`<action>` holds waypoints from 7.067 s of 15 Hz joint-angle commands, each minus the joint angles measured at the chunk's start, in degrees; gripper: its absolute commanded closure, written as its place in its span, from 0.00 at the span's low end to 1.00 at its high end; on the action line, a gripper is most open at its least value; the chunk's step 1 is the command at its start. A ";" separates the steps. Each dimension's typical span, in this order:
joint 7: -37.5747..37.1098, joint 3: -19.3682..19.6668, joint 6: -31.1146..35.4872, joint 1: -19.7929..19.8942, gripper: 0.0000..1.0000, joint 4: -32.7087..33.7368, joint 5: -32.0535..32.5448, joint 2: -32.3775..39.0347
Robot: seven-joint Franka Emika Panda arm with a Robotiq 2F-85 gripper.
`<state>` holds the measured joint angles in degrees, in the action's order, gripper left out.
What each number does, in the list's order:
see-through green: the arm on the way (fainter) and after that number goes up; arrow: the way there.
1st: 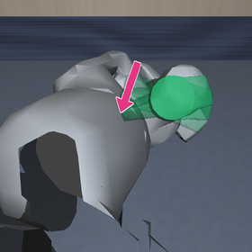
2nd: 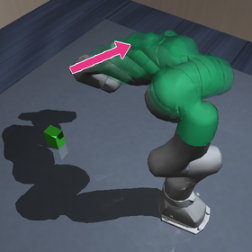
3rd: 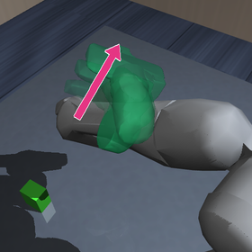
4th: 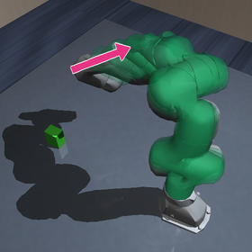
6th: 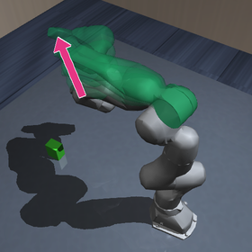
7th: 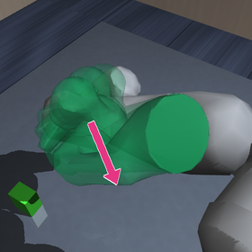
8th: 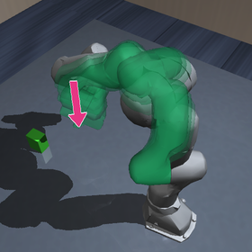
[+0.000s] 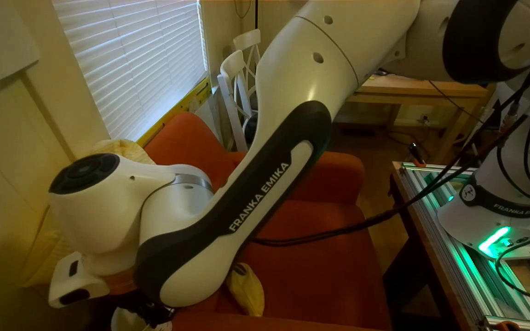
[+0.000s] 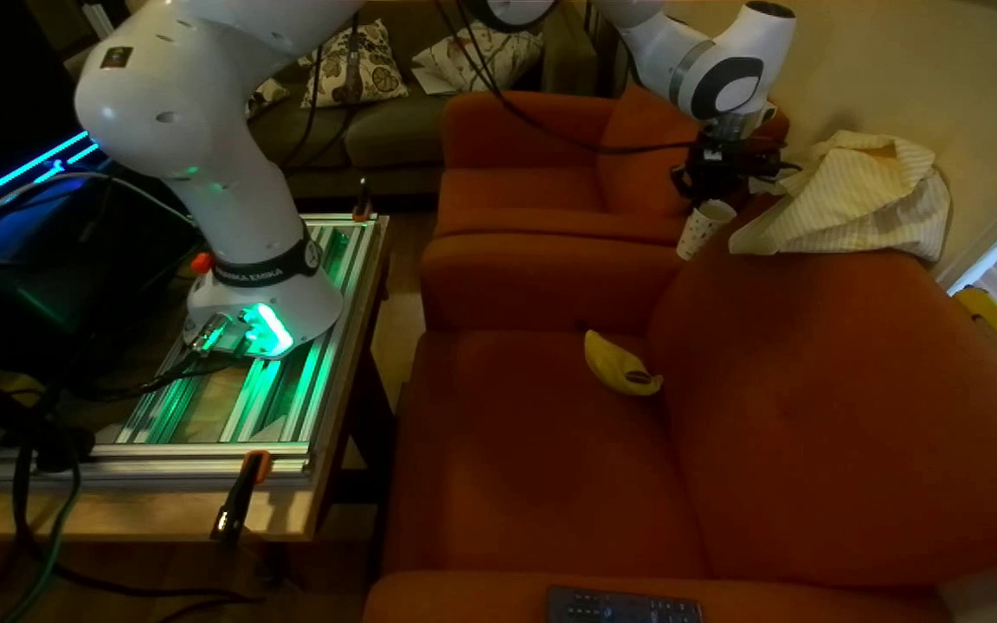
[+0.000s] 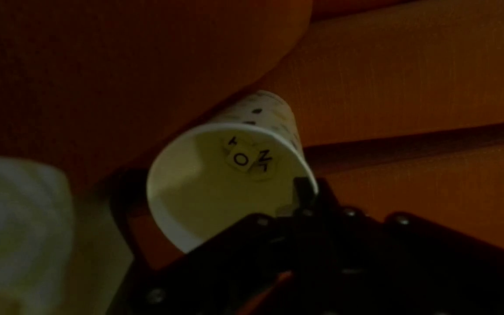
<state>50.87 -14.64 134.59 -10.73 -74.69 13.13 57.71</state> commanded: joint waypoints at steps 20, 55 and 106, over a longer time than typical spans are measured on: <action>1.98 -1.19 2.72 1.19 0.49 -0.97 -2.57 0.36; -0.38 0.59 8.56 2.67 0.36 -21.57 -1.11 -10.88; 4.91 0.93 11.91 1.97 0.00 -16.23 0.25 -6.98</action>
<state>55.23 -13.73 145.30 -8.54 -90.97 12.46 50.73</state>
